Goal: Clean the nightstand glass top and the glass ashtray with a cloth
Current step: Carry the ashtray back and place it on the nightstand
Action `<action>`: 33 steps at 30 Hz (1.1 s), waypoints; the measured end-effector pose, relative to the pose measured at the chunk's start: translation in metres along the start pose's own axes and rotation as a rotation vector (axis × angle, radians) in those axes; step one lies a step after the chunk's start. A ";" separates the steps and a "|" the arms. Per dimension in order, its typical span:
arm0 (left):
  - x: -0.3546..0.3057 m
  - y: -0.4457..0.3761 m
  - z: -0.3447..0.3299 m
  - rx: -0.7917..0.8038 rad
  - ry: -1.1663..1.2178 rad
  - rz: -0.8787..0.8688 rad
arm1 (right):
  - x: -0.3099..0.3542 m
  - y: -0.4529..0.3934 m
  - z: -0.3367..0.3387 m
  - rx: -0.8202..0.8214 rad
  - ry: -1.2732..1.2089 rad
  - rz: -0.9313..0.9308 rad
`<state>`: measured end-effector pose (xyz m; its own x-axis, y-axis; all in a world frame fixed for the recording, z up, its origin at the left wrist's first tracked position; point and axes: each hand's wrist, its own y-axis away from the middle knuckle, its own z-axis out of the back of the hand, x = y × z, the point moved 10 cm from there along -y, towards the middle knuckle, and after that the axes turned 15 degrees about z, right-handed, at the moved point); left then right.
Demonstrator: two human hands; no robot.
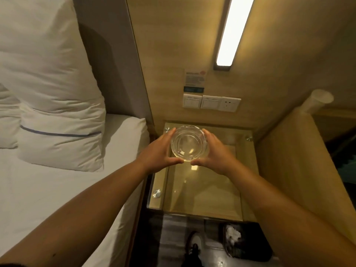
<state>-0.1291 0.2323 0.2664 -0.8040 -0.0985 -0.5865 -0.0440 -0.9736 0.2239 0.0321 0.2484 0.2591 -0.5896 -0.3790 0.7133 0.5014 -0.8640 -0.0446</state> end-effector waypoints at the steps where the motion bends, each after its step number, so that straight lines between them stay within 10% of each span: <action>1: 0.004 -0.013 -0.001 0.000 -0.006 0.021 | -0.008 -0.013 0.000 0.011 -0.010 0.006; 33: 0.204 -0.268 -0.103 0.042 0.179 0.098 | -0.218 -0.234 -0.159 0.054 0.039 0.014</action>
<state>-0.2200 0.4518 0.0062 -0.6876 -0.2308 -0.6884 0.0014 -0.9485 0.3167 -0.0575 0.4805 0.0033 -0.6059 -0.4044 0.6851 0.5428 -0.8397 -0.0157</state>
